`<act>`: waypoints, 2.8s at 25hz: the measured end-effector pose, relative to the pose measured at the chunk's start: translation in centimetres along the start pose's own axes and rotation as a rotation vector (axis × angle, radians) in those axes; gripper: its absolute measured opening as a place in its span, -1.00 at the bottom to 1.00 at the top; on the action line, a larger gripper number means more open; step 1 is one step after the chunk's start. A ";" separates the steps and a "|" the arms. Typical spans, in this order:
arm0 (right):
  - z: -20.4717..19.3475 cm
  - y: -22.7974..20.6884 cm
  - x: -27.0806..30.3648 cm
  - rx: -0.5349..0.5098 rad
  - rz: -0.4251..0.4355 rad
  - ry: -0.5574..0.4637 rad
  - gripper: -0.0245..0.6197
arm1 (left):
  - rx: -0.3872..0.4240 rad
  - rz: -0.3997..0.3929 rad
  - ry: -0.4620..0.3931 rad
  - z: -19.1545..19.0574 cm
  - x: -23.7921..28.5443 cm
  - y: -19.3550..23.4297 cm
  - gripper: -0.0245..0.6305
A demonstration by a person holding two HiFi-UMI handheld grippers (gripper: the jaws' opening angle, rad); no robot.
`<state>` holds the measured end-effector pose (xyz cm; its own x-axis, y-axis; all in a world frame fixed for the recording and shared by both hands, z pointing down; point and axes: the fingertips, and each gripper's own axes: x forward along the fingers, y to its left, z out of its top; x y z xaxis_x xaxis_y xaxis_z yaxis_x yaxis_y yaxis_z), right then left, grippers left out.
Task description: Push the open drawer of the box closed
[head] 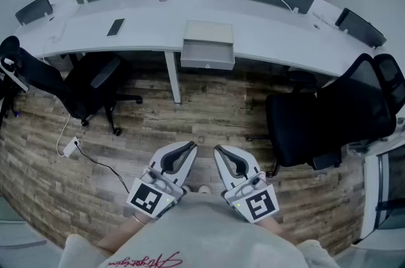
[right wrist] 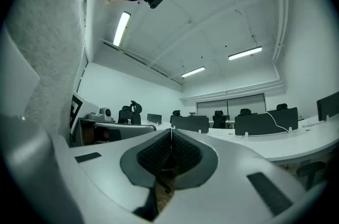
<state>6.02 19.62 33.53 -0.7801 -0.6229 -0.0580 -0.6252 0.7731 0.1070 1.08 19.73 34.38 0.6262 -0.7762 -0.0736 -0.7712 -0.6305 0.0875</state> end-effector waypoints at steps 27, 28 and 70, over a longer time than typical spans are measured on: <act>-0.1 -3.6 -2.4 0.021 0.037 -0.069 -0.86 | -0.005 0.079 0.000 -1.2 3.1 -2.0 -0.81; -0.3 -3.7 -2.4 0.021 0.045 -0.068 -0.86 | -0.005 0.085 0.004 -1.4 3.1 -2.1 -0.81; -17.6 -20.0 20.5 0.152 -0.154 0.306 -0.81 | -0.046 0.038 0.005 -0.6 17.2 20.0 -0.81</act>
<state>2.94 -10.75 47.64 -0.6487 -0.7223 0.2399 -0.7486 0.6624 -0.0299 -3.52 -6.27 35.45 0.5973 -0.7994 -0.0647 -0.7883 -0.6001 0.1360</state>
